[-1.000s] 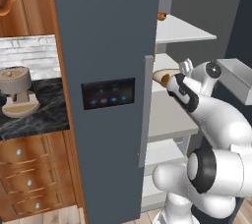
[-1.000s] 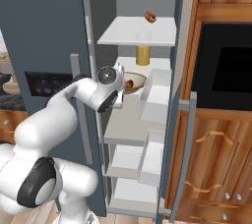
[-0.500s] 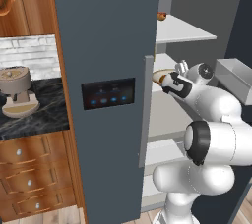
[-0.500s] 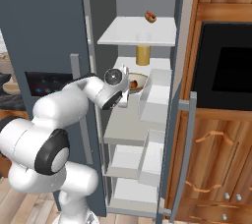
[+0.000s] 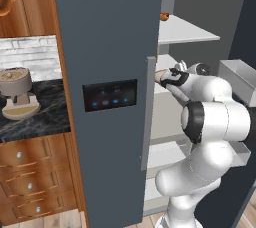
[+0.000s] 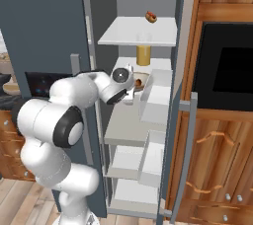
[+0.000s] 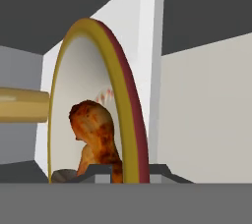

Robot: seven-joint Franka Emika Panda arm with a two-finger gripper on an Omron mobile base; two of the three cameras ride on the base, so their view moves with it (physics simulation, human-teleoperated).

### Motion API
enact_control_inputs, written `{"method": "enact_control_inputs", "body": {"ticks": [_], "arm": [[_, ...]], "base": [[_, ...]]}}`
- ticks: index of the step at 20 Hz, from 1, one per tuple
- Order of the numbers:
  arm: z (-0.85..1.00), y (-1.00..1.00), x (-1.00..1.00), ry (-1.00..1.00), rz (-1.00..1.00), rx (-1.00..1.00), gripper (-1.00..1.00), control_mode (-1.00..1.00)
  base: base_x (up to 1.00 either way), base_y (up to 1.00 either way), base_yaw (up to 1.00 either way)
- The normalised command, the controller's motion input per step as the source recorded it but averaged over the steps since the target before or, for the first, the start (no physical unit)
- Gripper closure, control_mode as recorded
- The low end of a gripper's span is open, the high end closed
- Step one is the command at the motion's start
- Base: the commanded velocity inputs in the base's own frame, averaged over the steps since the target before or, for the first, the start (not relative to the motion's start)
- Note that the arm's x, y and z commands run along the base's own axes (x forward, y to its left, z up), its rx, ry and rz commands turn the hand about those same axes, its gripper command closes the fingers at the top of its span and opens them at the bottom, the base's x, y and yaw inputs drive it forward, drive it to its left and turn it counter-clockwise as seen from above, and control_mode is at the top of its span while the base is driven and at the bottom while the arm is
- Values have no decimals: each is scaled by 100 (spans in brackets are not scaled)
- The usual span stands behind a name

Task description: Pick the chicken drumstick and mushroom from their plates and place them in the bowl. Then put the bowl in the fridge.

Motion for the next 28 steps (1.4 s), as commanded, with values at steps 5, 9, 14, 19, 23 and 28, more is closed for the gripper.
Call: {"method": "enact_control_inputs", "body": {"ticks": [5, 9, 14, 19, 23, 28], "arm": [[-13, -17, 50, 3, 7, 0, 100, -100], [-19, -11, 49, 1, 6, 0, 100, -100], [-20, -11, 51, 2, 4, 0, 100, -100], [-17, -7, 56, 3, 2, 0, 100, -100], [-5, -3, 44, 1, 2, 0, 100, -100], [0, 0, 43, 0, 1, 0, -100, -100]], "base": [[0, 0, 0], [0, 0, 0], [0, 0, 0], [0, 0, 0], [0, 0, 0], [0, 0, 0]]}}
